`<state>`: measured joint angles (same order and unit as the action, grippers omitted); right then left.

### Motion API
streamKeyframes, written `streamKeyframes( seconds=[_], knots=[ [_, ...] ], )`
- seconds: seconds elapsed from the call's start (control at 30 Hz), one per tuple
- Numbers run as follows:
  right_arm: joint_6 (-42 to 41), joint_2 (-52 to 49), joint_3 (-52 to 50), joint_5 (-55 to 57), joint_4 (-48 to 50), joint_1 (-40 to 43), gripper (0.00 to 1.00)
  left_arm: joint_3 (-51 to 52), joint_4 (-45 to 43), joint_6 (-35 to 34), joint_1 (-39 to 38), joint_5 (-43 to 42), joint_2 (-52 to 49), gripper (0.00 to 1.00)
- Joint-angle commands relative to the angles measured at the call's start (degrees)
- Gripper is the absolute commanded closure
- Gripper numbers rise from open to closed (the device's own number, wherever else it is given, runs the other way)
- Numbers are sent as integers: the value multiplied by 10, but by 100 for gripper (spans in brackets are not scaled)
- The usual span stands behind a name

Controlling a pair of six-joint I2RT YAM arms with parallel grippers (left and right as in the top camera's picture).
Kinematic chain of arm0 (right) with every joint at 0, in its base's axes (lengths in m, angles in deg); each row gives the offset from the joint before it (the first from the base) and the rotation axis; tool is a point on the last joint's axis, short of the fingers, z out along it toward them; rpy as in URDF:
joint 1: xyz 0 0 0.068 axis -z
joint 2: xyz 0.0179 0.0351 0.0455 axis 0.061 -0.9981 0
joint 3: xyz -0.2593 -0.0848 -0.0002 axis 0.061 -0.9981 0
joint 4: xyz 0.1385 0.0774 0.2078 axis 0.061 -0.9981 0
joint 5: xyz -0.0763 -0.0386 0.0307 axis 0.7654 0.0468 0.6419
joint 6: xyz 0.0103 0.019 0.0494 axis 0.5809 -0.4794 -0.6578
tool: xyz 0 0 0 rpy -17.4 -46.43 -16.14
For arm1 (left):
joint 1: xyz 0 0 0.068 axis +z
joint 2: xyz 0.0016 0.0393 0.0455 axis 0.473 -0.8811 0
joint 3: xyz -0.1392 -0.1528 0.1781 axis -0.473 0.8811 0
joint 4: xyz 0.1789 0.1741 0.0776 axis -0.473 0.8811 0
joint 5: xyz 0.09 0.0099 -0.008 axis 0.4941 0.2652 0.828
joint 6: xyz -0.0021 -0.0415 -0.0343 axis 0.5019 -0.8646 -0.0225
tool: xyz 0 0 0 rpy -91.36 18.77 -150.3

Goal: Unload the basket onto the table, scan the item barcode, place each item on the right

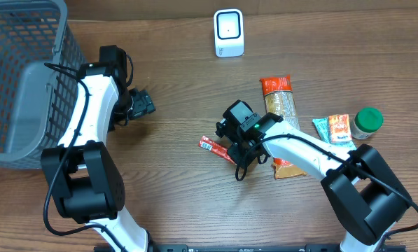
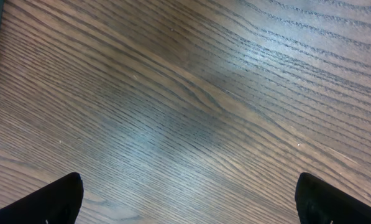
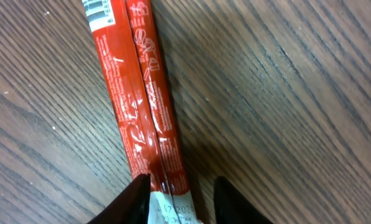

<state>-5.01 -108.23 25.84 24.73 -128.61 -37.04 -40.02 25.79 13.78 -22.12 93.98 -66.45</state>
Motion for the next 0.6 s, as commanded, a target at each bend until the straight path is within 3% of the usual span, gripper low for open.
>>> streamKeyframes(
  seconds=[0.0,0.17,0.23,0.3,0.33,0.57],
  knots=[
    [-2,7,-30,6,16,1,66,-1,0,15,-2,3,10,0],
    [-2,7,-64,17,32,1,67,-1,0,15,-2,3,10,0],
    [-2,7,-64,16,31,1,75,-1,0,15,-2,3,10,0],
    [-2,7,-62,17,32,1,89,-1,0,15,-2,3,10,0],
    [-2,7,-60,17,32,1,91,-1,0,15,-2,3,10,0],
    [0,7,-30,16,31,1,73,-1,0,15,-2,3,10,0]
  ],
)
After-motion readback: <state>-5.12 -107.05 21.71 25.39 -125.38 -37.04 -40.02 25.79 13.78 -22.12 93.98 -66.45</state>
